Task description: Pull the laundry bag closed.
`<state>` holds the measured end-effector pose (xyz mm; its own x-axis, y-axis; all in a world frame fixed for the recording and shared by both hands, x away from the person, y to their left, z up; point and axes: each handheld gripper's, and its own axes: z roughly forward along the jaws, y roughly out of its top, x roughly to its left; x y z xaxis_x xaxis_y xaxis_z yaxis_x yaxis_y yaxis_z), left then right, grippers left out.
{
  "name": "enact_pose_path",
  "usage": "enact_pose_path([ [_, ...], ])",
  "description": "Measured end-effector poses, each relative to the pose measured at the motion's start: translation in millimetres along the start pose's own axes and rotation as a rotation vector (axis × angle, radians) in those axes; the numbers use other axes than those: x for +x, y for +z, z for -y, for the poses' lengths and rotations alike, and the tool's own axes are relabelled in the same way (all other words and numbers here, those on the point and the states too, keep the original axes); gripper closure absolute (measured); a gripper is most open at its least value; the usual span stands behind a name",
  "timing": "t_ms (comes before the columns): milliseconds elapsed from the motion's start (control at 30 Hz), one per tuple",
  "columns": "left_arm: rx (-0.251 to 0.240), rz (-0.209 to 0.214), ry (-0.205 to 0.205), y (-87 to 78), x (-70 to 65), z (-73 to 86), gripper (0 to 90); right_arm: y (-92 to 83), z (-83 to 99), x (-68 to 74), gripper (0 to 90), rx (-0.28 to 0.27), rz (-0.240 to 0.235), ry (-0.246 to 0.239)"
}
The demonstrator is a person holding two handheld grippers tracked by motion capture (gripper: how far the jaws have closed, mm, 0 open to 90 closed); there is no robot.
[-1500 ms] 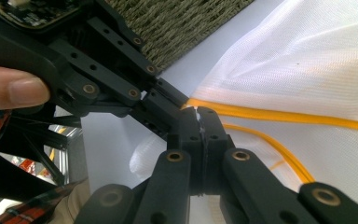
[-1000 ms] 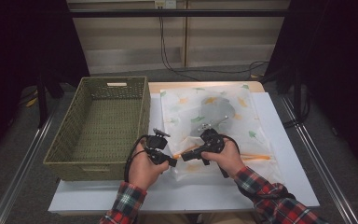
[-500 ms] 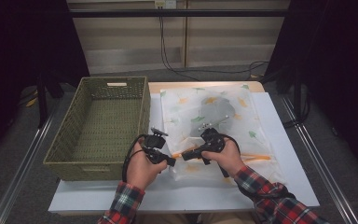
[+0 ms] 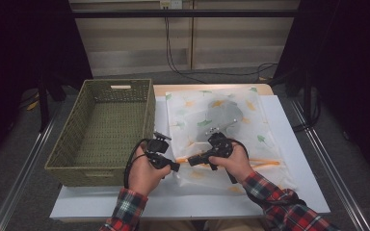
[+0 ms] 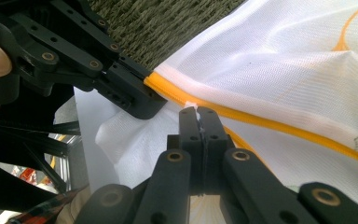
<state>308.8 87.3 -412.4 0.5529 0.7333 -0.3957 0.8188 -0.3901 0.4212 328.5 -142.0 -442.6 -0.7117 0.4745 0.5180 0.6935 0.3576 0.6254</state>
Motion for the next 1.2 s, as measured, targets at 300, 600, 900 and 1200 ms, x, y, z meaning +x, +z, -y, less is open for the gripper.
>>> enact_pose_path([
  [300, 0.001, 0.003, -0.01, -2.5, 0.2, -1.3, 87.0, -3.8, 2.8, -4.7, 90.0, -0.008, 0.007, 0.016],
  [600, 0.004, 0.009, -0.01, -6.1, 2.6, -2.2, 87.1, -5.7, 3.2, -5.9, 90.0, -0.004, 0.027, 0.011],
  [900, 0.001, 0.027, -0.018, -8.9, 3.2, -4.8, 87.1, -10.4, 5.0, -7.2, 90.0, -0.012, 0.031, 0.017],
  [1200, 0.011, 0.026, -0.018, -11.0, 3.1, -7.0, 87.1, -18.4, 10.6, -11.6, 90.0, -0.023, 0.043, 0.04],
])
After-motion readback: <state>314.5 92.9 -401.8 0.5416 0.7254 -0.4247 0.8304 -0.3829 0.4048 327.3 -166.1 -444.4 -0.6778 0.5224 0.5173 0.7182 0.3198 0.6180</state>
